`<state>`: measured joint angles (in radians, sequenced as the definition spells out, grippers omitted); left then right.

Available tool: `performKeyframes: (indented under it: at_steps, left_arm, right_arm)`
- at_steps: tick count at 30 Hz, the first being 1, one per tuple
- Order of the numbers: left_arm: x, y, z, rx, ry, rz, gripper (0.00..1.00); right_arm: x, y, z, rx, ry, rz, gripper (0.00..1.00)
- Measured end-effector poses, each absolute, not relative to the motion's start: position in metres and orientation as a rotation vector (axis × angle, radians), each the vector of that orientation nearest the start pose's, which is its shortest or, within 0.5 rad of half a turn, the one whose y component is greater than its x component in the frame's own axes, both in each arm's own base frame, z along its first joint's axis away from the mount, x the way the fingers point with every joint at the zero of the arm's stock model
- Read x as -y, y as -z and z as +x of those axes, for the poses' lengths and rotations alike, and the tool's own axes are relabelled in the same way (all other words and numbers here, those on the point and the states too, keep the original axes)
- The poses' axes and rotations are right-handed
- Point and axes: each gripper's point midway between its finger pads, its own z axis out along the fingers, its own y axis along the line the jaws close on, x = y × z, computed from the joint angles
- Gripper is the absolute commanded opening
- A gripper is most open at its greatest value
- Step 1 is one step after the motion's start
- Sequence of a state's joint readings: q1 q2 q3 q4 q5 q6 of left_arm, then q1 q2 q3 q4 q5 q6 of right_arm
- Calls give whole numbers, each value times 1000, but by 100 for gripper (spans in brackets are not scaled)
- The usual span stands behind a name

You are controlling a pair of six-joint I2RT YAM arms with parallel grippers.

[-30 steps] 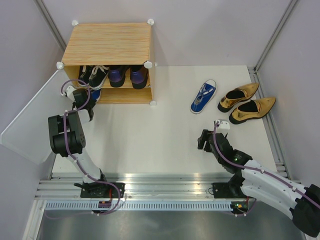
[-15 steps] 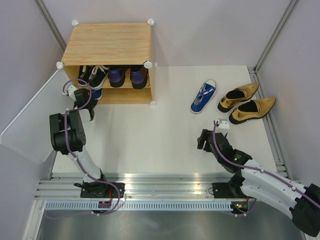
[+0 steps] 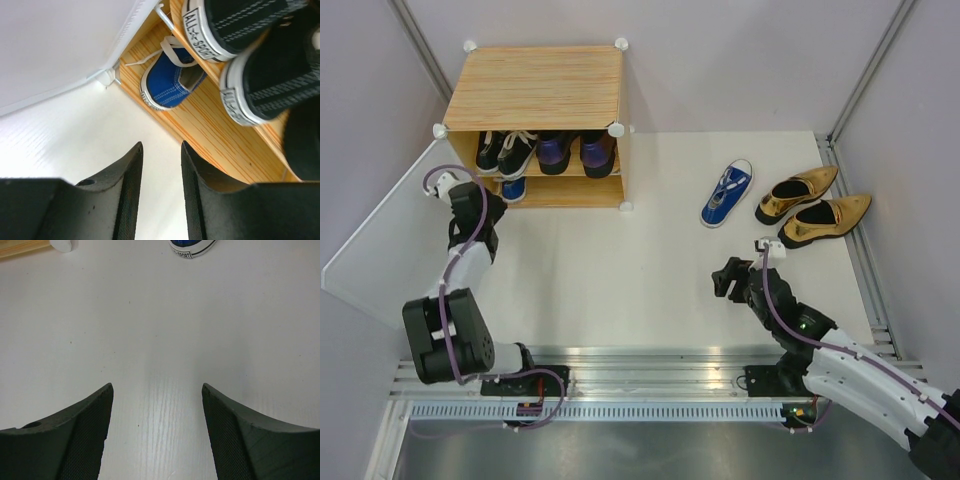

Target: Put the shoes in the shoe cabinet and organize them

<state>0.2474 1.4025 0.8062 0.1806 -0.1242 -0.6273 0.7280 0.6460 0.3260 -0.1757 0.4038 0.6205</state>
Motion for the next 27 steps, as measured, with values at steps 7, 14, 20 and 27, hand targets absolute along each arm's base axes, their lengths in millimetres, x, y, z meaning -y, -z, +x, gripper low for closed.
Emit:
performKeyframes:
  at_steps: [7,14,20,27]
  left_arm:
    - [-64,-206,371,-1786,190,-812,45]
    - [36,-275,342,-1790,310,-373,51]
    - [89,-252,319,-1929,296,-75,56]
    - [105,-275,292,-1861,320,51,59]
  right_arm:
    - [-130,-114,226,-2046,-390,158,77]
    - [-118,-138,265,-2079,-185,250,81]
    - [-111,-149,313,-2105,-100,338,84]
    - [-109,-125,380,-2182,-92,428,90]
